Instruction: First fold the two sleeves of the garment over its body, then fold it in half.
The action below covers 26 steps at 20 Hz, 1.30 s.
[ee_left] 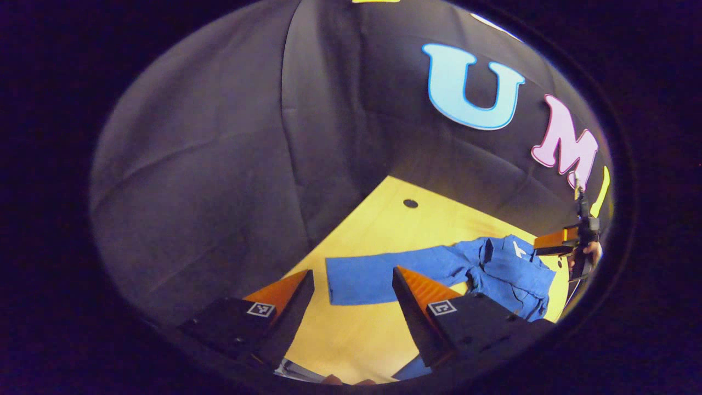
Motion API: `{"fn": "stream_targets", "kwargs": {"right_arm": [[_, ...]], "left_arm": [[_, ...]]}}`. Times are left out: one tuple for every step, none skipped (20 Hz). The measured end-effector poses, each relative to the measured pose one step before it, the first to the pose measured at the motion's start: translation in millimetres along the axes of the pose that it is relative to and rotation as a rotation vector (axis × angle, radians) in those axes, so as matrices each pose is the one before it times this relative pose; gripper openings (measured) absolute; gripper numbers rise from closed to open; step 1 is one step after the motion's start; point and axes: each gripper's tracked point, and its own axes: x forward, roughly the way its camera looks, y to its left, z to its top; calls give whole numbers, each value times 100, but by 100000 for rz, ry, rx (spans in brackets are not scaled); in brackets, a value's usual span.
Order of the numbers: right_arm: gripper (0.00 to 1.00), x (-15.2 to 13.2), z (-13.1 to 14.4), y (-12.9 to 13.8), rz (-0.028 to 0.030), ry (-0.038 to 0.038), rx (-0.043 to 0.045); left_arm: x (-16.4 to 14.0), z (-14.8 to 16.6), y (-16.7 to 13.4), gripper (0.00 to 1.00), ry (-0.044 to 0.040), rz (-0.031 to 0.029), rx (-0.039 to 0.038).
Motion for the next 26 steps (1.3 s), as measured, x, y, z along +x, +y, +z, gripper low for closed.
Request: {"fn": "stream_targets", "kwargs": {"right_arm": [[92,-2764,-48,542,1372,-2290,-2121],[92,-2784,53,441,1124,-2403,-628],[92,-2826,-16,455,854,-2761,-33],[92,-2783,72,234,171,-3046,120],[92,-4544,-338,-138,-1644,-4692,174],[91,-3288,-329,-146,-2139,-3042,-18],[91,-2262,-330,-303,-2104,-1888,-226],[91,-2218,-622,-570,-2811,-1103,-238],[91,-1823,-515,-934,-3944,-1273,241],[91,-1949,-840,-948,-4515,-838,1460],[92,-1177,-628,-605,-2653,-462,1969],[91,-1172,-853,-692,-2815,-764,3955],[91,-500,-512,-238,-780,-19,2409],[91,-324,-352,-410,-2062,-595,2945],[91,-79,-264,1,-169,297,1373],[91,-100,-317,419,249,119,649],[91,287,-511,210,-46,935,-765],[91,176,-462,283,187,1103,-1353],[92,129,-334,347,614,1180,-612],[92,142,-371,476,803,1240,-619],[92,30,-276,263,337,1040,-667],[94,42,-186,246,686,1150,-789],[94,7,-34,152,510,194,-206],[94,-24,-99,-116,138,-93,15],[94,-4,24,39,254,-501,328],[94,-48,-99,52,513,107,744]], "left_arm": [[2333,-324,-28,85,6155,-634,-1491],[1863,-303,-76,84,5165,613,-1283],[1995,123,262,84,5658,353,418],[1005,165,158,84,3659,1370,1626],[1972,-153,99,84,6248,2919,3541],[1400,-173,-79,84,3536,787,595],[1143,-9,45,87,3232,485,24],[572,-157,412,84,3773,868,221],[1125,-156,362,82,4125,1096,681],[945,-49,256,84,2927,341,400],[1107,-108,-22,85,3870,218,-29],[955,-412,-272,84,3956,-1948,498],[299,-1123,-153,84,6762,78,403],[978,666,-2,84,-2480,1152,5530],[-848,-197,-64,84,5016,502,2788],[133,335,99,83,685,-85,1174],[-212,204,-70,82,1086,-311,1671],[63,106,-102,84,696,-251,1642],[7,-67,-27,83,779,227,-141],[187,73,-263,82,28,-499,1225],[-316,-168,-744,75,1218,-899,3509],[222,51,-766,47,-250,-1441,3311],[-64,220,-384,19,123,1251,2588],[271,298,-379,4,-758,478,391],[-146,131,-546,0,-1301,-285,-869],[210,133,-470,0,-1214,-1882,-1225]]}}
